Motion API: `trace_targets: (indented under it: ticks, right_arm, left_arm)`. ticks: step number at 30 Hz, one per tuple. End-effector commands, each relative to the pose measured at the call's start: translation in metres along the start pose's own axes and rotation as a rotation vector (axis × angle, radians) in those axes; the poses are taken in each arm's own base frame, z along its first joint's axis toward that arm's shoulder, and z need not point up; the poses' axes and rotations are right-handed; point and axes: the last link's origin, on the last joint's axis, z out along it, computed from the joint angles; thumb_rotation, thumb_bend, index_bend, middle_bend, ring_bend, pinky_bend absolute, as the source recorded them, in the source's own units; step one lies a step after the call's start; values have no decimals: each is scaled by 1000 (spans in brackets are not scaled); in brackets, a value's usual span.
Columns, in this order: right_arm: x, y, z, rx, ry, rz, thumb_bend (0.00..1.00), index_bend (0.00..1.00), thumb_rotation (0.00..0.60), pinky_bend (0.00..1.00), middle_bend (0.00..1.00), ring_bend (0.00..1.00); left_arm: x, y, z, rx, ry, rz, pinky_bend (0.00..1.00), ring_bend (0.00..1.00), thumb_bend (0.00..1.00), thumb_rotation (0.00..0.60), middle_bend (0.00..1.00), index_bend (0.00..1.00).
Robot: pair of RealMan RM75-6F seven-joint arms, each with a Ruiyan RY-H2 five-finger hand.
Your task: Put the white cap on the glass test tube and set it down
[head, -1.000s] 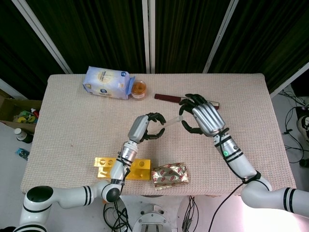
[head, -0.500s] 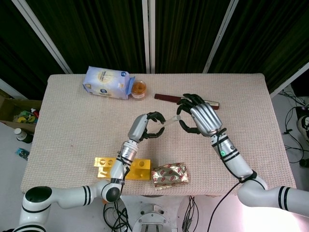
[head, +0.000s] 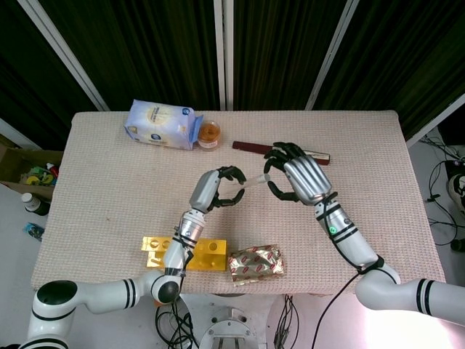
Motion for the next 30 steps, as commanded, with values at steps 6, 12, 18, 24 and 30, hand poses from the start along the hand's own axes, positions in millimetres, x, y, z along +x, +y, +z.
trace_targets:
  ticks: [6, 12, 18, 24, 30]
  right_arm:
    - [0, 1, 0, -5, -7, 6, 486, 516, 600, 201, 266, 123]
    - [2, 2, 0, -12, -5, 15, 278, 316, 600, 201, 209, 118]
    - [3, 4, -2, -16, -3, 20, 169, 259, 600, 191, 190, 113]
    - [12, 10, -12, -32, 22, 13, 158, 253, 600, 191, 188, 111]
    - [28, 31, -40, -90, 83, 9, 158, 253, 600, 191, 188, 111]
  left_arm:
    - [1, 0, 0, -5, 2, 6, 389, 389, 490, 600, 523, 619]
    - [1, -3, 0, -4, 2, 25, 385, 385, 490, 600, 522, 619]
    - [1, -5, -1, -7, -3, 52, 380, 379, 491, 600, 519, 619]
    - [5, -15, -2, -4, -19, 149, 380, 379, 493, 600, 519, 619]
    - [4, -42, -2, 47, -58, 309, 380, 379, 494, 600, 519, 619]
